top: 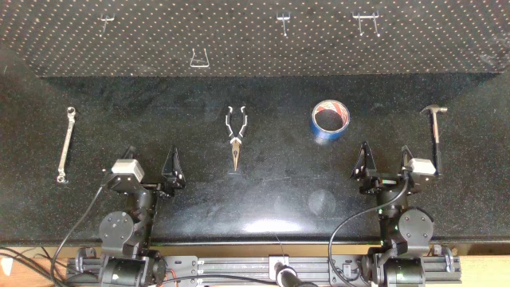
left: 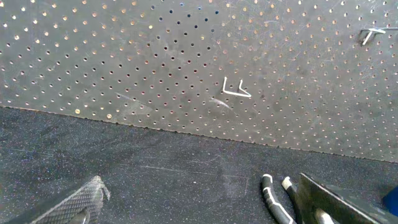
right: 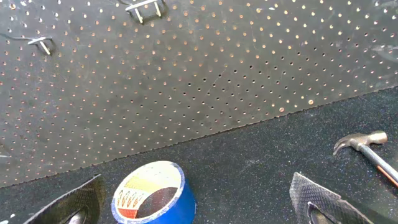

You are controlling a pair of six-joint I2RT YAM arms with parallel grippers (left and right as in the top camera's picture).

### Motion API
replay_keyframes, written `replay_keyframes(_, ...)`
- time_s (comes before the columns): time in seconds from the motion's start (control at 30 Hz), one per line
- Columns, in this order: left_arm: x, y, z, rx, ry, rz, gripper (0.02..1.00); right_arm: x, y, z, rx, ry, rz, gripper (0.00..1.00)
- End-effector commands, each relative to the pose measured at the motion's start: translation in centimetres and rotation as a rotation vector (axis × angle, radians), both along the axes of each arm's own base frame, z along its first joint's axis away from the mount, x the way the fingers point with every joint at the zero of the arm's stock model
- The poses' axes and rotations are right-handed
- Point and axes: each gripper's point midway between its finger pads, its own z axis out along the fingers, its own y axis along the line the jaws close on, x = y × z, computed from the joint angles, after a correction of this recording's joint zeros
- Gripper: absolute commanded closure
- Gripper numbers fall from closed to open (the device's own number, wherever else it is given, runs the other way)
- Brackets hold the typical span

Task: Place Tools Onto Pegboard

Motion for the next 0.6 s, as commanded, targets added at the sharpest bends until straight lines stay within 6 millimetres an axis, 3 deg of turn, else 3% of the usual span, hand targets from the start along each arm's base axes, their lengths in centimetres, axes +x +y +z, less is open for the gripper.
replay_keyframes(0.03,-0.04,0.41,0.19,0.014,-0.01,0.021,0.025,-0.01,-0.31,-0.14,0.015,-0.002,-0.016,0.025)
replay_keyframes(0.3,-0.05,0.35,0.18,0.021,-0.01,0.017,0.025,-0.01,-0.32,-0.14,0.015,-0.002,-0.017,0.025)
replay_keyframes(0.43,-0.07,0.02,0.1,0.19,-0.019,-0.015,0.025,-0.01,-0.31,-0.14,0.015,-0.002,-0.016,0.025)
replay_keyframes(0.6,-0.08,-0.13,0.1,0.194,-0.02,-0.024,0.025,-0.01,-0.31,-0.12,0.015,-0.002,-0.016,0.025)
